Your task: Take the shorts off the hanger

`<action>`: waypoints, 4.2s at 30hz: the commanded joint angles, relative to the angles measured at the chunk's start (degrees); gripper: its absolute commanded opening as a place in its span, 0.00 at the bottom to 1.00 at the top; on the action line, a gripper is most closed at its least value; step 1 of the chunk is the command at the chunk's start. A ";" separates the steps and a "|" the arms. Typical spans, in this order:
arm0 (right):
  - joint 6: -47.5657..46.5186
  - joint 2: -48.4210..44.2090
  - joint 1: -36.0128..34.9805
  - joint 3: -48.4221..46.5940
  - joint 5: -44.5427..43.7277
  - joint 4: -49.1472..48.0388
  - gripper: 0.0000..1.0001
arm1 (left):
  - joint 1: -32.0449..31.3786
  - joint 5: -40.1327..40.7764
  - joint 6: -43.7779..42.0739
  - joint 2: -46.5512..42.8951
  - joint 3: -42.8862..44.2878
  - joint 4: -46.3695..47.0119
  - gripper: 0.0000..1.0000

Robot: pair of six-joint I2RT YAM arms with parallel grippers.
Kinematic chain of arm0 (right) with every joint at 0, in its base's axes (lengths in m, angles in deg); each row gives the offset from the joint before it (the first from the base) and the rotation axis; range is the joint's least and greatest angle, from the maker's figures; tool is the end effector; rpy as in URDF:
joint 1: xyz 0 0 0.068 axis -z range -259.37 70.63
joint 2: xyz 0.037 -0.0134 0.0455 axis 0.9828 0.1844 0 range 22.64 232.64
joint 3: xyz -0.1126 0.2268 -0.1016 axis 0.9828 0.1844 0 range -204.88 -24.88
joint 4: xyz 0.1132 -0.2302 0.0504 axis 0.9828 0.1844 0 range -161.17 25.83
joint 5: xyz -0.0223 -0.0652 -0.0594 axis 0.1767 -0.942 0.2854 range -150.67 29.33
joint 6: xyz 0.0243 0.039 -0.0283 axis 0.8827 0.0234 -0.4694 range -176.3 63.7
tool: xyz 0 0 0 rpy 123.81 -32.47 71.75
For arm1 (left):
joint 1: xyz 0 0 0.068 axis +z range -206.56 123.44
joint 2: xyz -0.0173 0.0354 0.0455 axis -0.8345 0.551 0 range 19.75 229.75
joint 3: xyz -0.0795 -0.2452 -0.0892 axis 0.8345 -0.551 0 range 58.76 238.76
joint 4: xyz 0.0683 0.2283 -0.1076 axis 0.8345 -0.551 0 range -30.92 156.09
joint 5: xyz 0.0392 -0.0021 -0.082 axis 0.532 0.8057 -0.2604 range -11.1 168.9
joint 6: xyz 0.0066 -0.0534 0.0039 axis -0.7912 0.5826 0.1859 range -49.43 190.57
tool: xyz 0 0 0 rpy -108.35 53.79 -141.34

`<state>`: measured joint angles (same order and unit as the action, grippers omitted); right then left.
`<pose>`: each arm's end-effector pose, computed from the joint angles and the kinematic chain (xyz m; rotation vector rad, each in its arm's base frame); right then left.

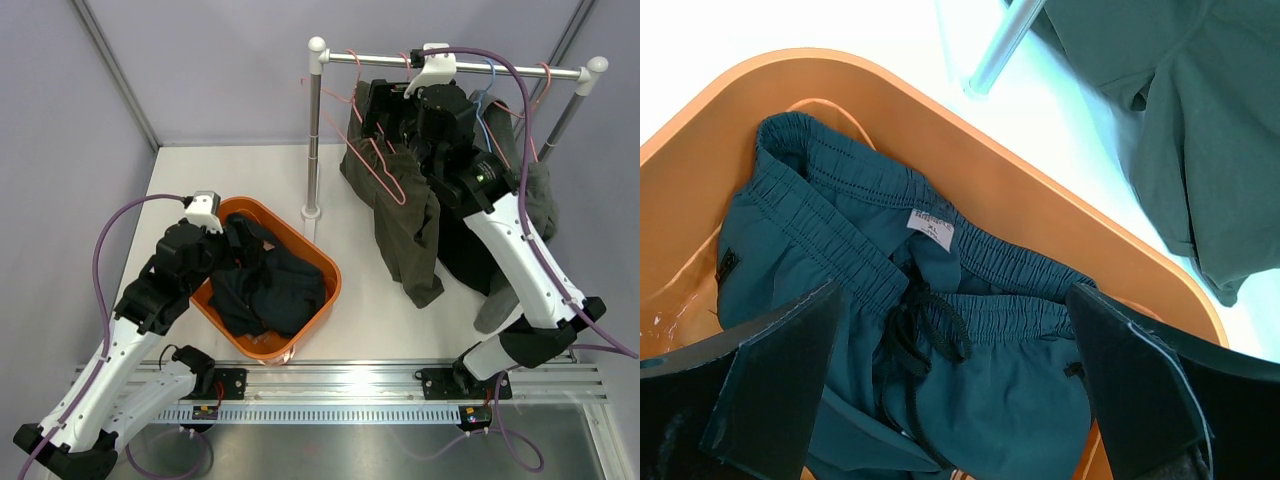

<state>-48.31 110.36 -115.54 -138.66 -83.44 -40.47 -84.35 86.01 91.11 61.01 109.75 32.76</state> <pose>0.2583 0.1716 0.5302 -0.1028 1.6489 0.2598 0.1376 -0.0673 0.3443 0.0452 2.0035 -0.4227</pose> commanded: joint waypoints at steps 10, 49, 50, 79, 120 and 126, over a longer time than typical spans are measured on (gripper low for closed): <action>0.45 -1.86 6.28 3.74 2.81 -4.15 1.00 | 0.28 -0.52 -0.85 -0.12 -0.18 2.91 0.99; -2.27 7.11 8.92 1.01 1.41 -7.94 0.21 | 0.28 -1.75 -1.38 -0.30 -0.71 2.82 0.99; -2.36 7.02 8.83 1.19 1.15 -8.20 0.20 | 0.28 -1.84 -1.37 -0.21 -0.71 2.91 0.99; -5.09 6.41 8.83 0.05 -1.49 -9.69 0.26 | 0.28 -2.28 -1.46 -0.21 -0.71 3.00 0.99; -3.69 -4.04 8.83 -0.84 1.84 -0.92 0.00 | 0.28 1.94 -1.81 2.51 7.72 2.03 0.99; 0.61 -11.60 8.83 4.16 5.71 6.37 0.00 | 0.28 0.02 -1.73 4.53 13.95 2.91 0.95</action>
<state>-51.17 103.24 -106.84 -135.84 -80.49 -36.45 -84.35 86.64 89.93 64.53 118.64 32.59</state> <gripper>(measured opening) 0.110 0.966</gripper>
